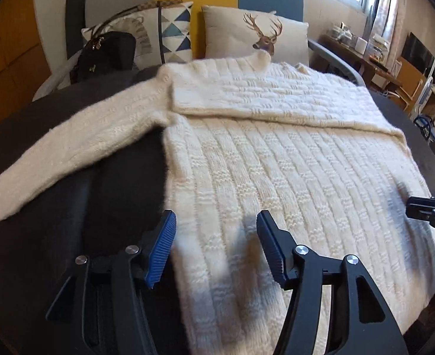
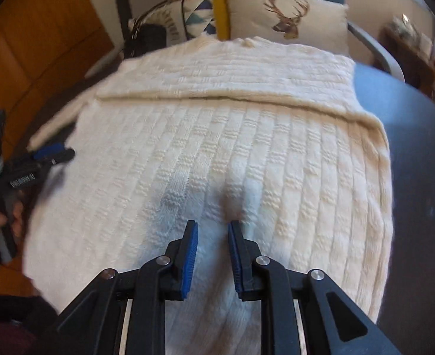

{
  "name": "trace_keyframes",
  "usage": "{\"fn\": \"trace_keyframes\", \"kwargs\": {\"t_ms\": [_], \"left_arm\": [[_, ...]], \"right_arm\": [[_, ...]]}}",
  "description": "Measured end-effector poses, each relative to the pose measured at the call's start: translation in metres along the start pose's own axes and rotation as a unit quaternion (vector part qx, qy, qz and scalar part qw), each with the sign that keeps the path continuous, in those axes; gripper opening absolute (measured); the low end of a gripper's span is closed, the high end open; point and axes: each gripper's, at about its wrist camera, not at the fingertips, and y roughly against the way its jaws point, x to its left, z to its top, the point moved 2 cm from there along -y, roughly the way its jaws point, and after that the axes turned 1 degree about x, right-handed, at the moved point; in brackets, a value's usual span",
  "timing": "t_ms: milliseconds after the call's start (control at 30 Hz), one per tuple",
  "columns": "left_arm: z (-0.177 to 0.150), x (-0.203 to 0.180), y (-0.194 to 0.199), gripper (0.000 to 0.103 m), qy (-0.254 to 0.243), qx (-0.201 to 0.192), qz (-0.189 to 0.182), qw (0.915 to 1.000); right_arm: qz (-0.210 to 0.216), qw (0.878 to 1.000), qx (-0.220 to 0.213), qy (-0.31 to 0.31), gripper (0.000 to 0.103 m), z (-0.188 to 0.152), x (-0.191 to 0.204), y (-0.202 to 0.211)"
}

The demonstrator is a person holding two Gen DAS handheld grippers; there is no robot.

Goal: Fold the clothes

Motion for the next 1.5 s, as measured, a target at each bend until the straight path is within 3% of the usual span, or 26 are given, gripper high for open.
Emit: {"fn": "trace_keyframes", "kwargs": {"t_ms": [100,200,300,367,467,600,667,700,800,967,1067,1133,1200,1233,1333,1500], "left_arm": [[0.003,-0.012,0.027,0.061,0.005,-0.038,-0.044,0.9983],[-0.012,-0.044,0.028,0.061,-0.023,-0.023,-0.082,0.9962],[-0.040,-0.062,-0.002,0.061,-0.061,0.029,-0.040,0.9969],[-0.048,-0.061,0.001,0.062,-0.063,0.008,-0.029,0.9976],[-0.050,-0.057,0.014,0.062,-0.046,0.012,-0.043,0.9979],[-0.061,-0.058,0.036,0.062,-0.044,0.004,-0.049,0.9978],[-0.070,-0.059,0.033,0.062,-0.047,0.021,-0.047,0.9976],[-0.075,-0.059,0.025,0.062,-0.050,0.027,-0.037,0.9977],[-0.079,-0.057,0.031,0.062,-0.051,0.023,-0.042,0.9975],[-0.047,-0.055,0.035,0.062,-0.036,-0.009,-0.054,0.9978],[-0.038,-0.056,0.012,0.062,-0.038,0.017,-0.027,0.9988],[-0.048,-0.049,-0.004,0.063,-0.032,0.038,-0.023,0.9985],[-0.047,-0.047,0.000,0.063,-0.035,0.030,-0.036,0.9983],[-0.043,-0.046,0.003,0.063,-0.033,0.022,-0.044,0.9982],[-0.011,-0.036,0.014,0.063,-0.007,-0.017,-0.079,0.9967],[0.080,-0.014,-0.005,0.063,0.010,-0.069,-0.067,0.9953]], "right_arm": [[-0.009,1.000,-0.016,-0.020,0.021,-0.012,-0.015,0.029],[-0.031,0.999,0.003,-0.033,0.021,-0.039,-0.033,0.044],[-0.063,0.995,0.062,-0.045,0.021,-0.076,-0.055,0.039],[-0.046,0.997,0.044,-0.046,0.021,-0.091,-0.068,0.050],[-0.050,0.994,0.035,-0.093,0.021,-0.098,-0.085,0.070],[-0.020,0.998,0.021,-0.061,0.021,-0.102,-0.066,0.088],[-0.016,0.998,0.050,-0.042,0.021,-0.113,-0.056,0.077],[-0.035,0.996,0.076,-0.031,0.021,-0.122,-0.053,0.065],[-0.018,0.996,0.071,-0.058,0.022,-0.115,-0.056,0.066],[0.010,0.999,-0.015,-0.036,0.023,-0.044,-0.042,0.071],[0.014,0.999,-0.044,-0.027,0.023,0.006,-0.032,0.048],[-0.007,0.999,-0.018,-0.036,0.023,0.026,-0.028,0.017],[-0.026,0.997,0.063,-0.032,0.023,0.023,-0.031,-0.023],[-0.025,0.998,0.055,-0.016,0.025,0.028,-0.027,-0.023],[-0.002,1.000,0.012,0.007,0.026,0.056,-0.017,-0.011],[0.018,0.998,-0.062,0.006,0.026,0.145,-0.014,-0.019]]}}
